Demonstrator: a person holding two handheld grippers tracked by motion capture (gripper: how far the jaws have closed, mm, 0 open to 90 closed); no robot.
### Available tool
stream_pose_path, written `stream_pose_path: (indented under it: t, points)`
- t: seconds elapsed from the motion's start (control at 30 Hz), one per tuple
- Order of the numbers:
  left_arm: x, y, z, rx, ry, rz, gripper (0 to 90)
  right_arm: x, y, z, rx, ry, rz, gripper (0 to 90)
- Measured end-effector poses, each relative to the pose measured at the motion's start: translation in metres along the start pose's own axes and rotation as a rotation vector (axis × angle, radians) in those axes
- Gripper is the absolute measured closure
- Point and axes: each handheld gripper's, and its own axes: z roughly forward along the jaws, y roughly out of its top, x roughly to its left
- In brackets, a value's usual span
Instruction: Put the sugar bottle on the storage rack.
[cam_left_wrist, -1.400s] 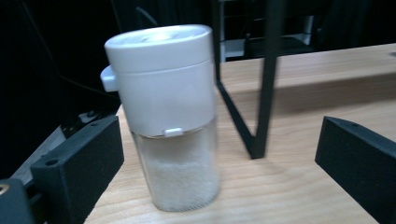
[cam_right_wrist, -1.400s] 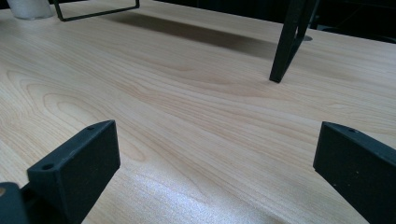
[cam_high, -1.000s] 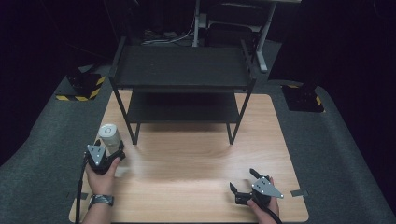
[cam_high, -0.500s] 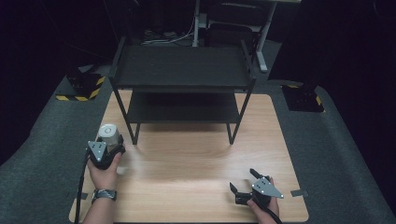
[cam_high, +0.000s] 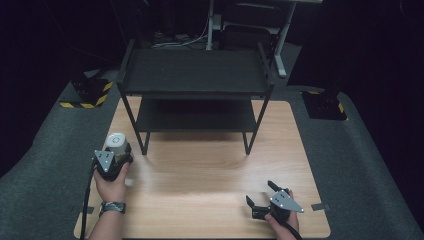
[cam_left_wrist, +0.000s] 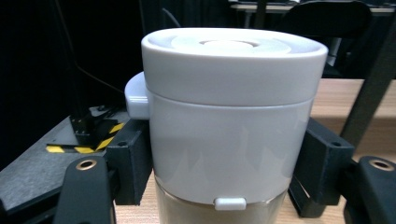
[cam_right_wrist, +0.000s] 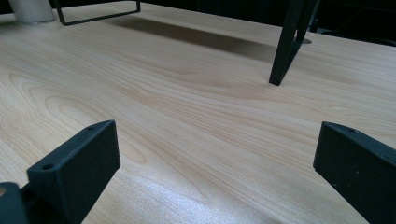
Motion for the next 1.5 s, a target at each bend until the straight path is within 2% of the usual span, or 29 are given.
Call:
stream_pose_path:
  t: [0.23,0.27,0.6,0.7,0.83,0.93,0.97,1.0,1.1,1.2,1.33,1.37,1.5]
  points:
    - [0.004,0.000,-0.008,0.001,-0.037,0.021,31.0,0.000,0.000,0.000,0.000,-0.001,0.001,0.0]
    - [0.005,-0.002,-0.013,-0.007,-0.056,0.015,30.9,0.000,0.000,0.000,-0.001,-0.002,0.001,0.0]
    - [0.004,-0.004,-0.040,-0.025,-0.098,-0.001,31.0,0.000,-0.001,0.000,-0.003,-0.003,0.001,0.0]
    - [0.000,-0.001,-0.048,-0.022,-0.112,0.000,31.0,0.000,0.000,0.000,-0.002,-0.003,0.001,0.0]
    - [-0.010,0.003,-0.057,-0.015,-0.138,-0.004,31.0,0.000,-0.001,0.000,-0.004,-0.003,0.001,0.0]
    - [-0.023,0.008,-0.062,-0.017,-0.167,0.012,31.0,0.000,-0.001,-0.001,-0.004,-0.004,0.002,0.0]
    - [-0.023,0.008,-0.062,-0.017,-0.167,0.012,31.0,0.000,-0.001,-0.001,-0.004,-0.003,0.003,0.0]
    - [-0.031,0.011,-0.064,-0.016,-0.185,0.019,31.0,0.000,-0.001,-0.001,-0.005,-0.003,0.004,0.0]
    - [-0.038,0.015,-0.064,-0.014,-0.202,0.024,31.0,0.000,-0.001,-0.001,-0.006,-0.003,0.004,0.0]
    - [-0.052,0.021,-0.064,-0.013,-0.239,0.031,30.9,0.000,-0.002,-0.001,-0.008,-0.002,0.004,0.0]
    - [-0.061,0.025,-0.064,-0.015,-0.260,0.038,30.9,0.000,-0.002,-0.001,-0.009,-0.002,0.004,0.0]
    - [-0.067,0.028,-0.063,-0.016,-0.276,0.039,30.9,0.000,-0.002,-0.001,-0.009,-0.001,0.004,0.0]
    - [-0.075,0.034,-0.062,-0.015,-0.297,0.044,31.0,0.000,-0.002,-0.001,-0.010,-0.001,0.004,0.0]
